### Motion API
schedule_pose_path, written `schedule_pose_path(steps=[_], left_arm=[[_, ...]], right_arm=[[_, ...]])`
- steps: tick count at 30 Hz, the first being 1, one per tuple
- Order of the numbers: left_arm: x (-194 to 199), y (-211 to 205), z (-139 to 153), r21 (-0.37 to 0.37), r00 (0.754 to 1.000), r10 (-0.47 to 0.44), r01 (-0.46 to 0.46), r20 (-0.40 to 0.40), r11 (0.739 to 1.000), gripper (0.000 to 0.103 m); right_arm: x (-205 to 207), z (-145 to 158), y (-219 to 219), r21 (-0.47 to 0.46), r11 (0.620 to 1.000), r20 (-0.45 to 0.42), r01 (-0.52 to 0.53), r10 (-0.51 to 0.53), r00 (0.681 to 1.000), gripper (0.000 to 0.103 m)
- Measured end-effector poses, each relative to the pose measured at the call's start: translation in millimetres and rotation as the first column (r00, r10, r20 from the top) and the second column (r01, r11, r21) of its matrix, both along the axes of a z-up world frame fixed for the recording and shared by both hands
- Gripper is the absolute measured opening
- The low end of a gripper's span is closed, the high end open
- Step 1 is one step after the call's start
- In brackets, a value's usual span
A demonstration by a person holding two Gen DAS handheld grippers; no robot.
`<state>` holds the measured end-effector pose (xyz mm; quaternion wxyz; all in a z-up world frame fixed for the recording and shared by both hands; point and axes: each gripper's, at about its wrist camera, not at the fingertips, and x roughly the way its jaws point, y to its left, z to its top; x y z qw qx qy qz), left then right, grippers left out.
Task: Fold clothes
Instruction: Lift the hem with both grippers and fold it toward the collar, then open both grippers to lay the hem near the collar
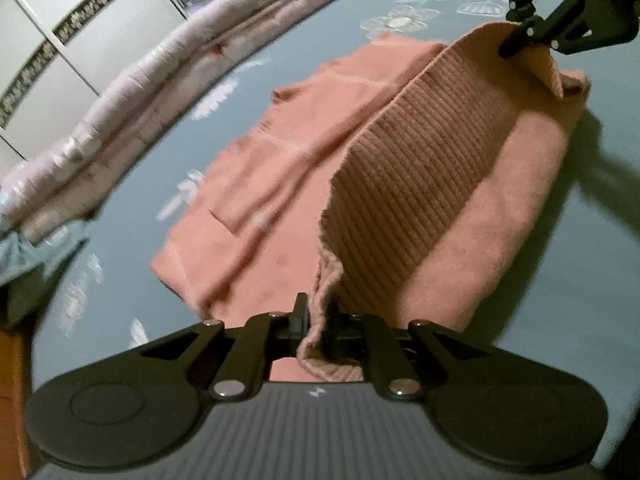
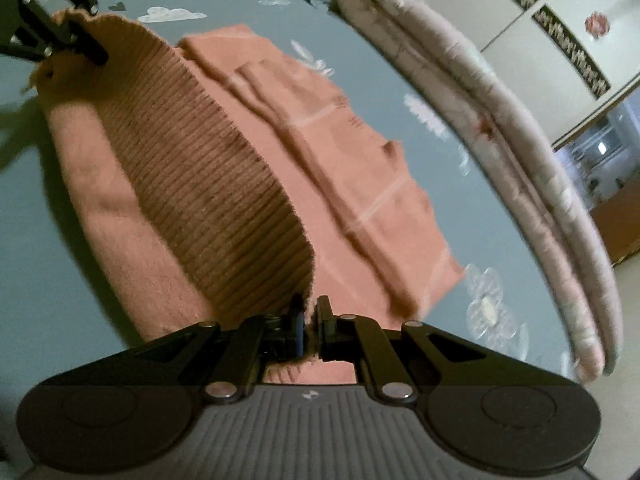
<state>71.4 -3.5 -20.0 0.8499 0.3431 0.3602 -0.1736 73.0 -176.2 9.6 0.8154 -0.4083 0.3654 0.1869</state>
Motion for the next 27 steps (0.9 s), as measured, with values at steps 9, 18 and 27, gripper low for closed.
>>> schedule_pose_path(steps=[9,18,27], left_arm=[[64.5,-6.6,2.0,0.030,0.997,0.029,-0.031,0.069,0.999,0.006],[116.8,0.3,-1.0,0.043,0.990,0.094,-0.099,0.108,0.994,0.007],[192.0,7.6,-17.8,0.037,0.979,0.194,-0.196,0.059,0.980,0.008]], right_arm=[[57.0,-1.6,0.6,-0.018,1.000,0.129,0.006,-0.003,0.992,0.008],[114.1,-9.2,10.3,-0.034,0.999,0.216,0.013,-0.005,0.976,0.008],[171.0,-25.0,30.3,-0.069,0.997,0.271,0.034,-0.014,0.962,0.008]])
